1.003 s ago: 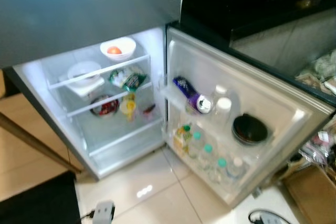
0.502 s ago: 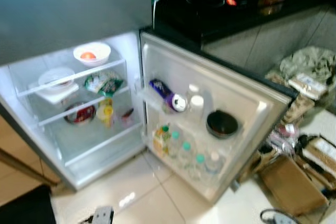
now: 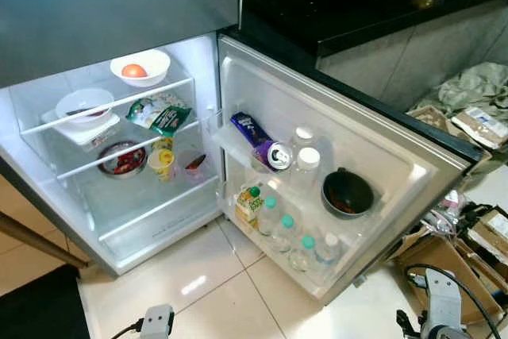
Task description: Restocking fridge
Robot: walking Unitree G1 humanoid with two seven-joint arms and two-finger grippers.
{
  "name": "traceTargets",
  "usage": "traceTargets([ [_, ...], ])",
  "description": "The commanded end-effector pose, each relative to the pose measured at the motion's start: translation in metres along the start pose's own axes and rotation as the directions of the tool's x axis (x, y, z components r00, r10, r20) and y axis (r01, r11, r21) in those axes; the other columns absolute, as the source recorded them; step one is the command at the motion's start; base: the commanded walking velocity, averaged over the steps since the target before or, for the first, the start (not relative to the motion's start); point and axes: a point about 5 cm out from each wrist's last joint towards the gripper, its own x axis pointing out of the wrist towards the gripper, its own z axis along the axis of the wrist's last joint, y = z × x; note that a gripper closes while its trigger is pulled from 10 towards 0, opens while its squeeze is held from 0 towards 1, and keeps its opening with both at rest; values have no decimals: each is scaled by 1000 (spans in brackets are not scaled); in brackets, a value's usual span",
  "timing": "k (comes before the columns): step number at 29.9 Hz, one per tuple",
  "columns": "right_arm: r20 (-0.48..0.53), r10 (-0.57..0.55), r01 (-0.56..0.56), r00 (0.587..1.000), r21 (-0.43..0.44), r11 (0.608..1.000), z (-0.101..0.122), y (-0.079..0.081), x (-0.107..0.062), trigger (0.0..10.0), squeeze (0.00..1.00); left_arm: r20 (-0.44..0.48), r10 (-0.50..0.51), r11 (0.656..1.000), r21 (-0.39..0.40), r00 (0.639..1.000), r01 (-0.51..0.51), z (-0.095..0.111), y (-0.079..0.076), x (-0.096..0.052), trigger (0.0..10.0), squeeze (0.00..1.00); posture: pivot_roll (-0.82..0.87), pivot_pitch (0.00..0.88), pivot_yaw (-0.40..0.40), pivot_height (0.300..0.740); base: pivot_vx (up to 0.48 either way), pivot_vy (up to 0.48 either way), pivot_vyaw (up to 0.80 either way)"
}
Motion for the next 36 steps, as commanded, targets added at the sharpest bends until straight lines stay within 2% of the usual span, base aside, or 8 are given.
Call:
traceTargets([
  [1, 2, -14, 14, 1000, 10, 1000, -2, -3, -1, 10000, 0, -69, -1, 1000, 0, 998, 1, -17, 0, -3, 10000, 0, 51, 45, -64, 740, 0, -480, 0],
  [13, 118, -9, -3, 993, 100, 995, 23, -4, 1, 10000, 0, -81, 31, 999, 12, 996, -30, -17, 3, -3, 10000, 0, 48, 45, -59, 740, 0, -27, 0],
  [18, 282, 146, -207, 948, 199, 958, 55, 13, 2, 10000, 0, -77, 31, 999, 6, 997, -31, -17, 2, -3, 10000, 0, 50, 46, -59, 740, 0, 0, 0],
  [21, 416, 284, -407, 864, 245, 880, 78, 27, -1, 10000, 0, -80, 33, 999, 10, 996, -32, -17, 3, -3, 10000, 0, 48, 44, -58, 740, 0, 0, 0],
  [27, 514, 391, -566, 764, 243, 787, 97, 37, -5, 10000, 0, -84, 35, 999, 18, 996, -34, -17, 3, -3, 10000, 0, 47, 41, -57, 740, 0, 0, 0],
  [30, 532, 499, -665, 685, 174, 727, 104, 47, -9, 10000, 0, -85, 37, 999, 22, 996, -35, -17, 3, -3, 10000, 0, 47, 38, -57, 740, 0, 0, 0],
  [34, 430, 752, -831, 500, -7, 557, 97, 75, -17, 10000, 0, -85, 37, 999, 27, 996, -35, -17, 4, -4, 10000, 0, 47, 36, -56, 740, 0, 0, 0],
  [36, 402, 794, -858, 456, -37, 512, 94, 80, -19, 10000, 0, -86, 37, 999, 28, 996, -35, -17, 4, -4, 10000, 0, 46, 36, -55, 740, 0, 0, 0],
])
